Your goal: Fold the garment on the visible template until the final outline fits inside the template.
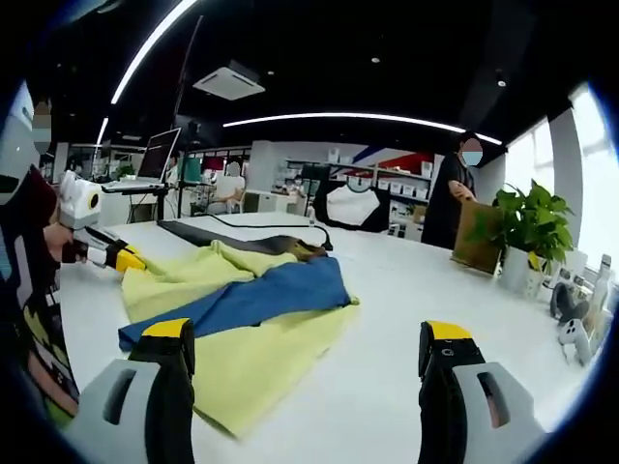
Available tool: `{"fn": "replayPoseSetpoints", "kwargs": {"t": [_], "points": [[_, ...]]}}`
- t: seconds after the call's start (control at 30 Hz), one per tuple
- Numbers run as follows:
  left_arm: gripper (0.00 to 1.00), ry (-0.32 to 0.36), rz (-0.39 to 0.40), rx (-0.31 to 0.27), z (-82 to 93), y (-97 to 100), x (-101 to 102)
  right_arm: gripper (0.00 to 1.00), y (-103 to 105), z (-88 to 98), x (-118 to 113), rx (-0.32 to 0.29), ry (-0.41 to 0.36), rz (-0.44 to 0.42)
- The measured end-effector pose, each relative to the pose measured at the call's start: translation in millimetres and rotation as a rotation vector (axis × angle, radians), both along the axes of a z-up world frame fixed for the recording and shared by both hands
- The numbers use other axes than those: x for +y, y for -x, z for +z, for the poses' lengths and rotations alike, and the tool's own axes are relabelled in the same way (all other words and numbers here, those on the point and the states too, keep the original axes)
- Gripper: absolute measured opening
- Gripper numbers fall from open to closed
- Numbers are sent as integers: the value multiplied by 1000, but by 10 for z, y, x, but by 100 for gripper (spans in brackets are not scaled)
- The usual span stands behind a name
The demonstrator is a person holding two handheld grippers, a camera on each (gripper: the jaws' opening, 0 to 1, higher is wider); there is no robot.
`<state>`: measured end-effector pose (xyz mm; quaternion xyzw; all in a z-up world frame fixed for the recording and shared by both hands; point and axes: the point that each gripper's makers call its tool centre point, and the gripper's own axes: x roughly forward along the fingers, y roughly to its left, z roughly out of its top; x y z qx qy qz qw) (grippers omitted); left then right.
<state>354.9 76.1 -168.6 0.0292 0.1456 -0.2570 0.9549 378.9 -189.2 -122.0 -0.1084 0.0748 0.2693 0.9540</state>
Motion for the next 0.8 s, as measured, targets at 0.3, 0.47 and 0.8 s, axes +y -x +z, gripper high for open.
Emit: {"fn": "replayPoseSetpoints", "kwargs": {"t": [0.3, 0.47, 0.8], "points": [[3, -29, 33, -9, 30, -5, 94, 96, 57, 3, 178, 2, 3, 47], [4, 39, 63, 14, 14, -21, 143, 91, 60, -96, 276, 37, 25, 62], [4, -27, 104, 37, -66, -3, 223, 80, 227, -162, 609, 78, 48, 165]]}}
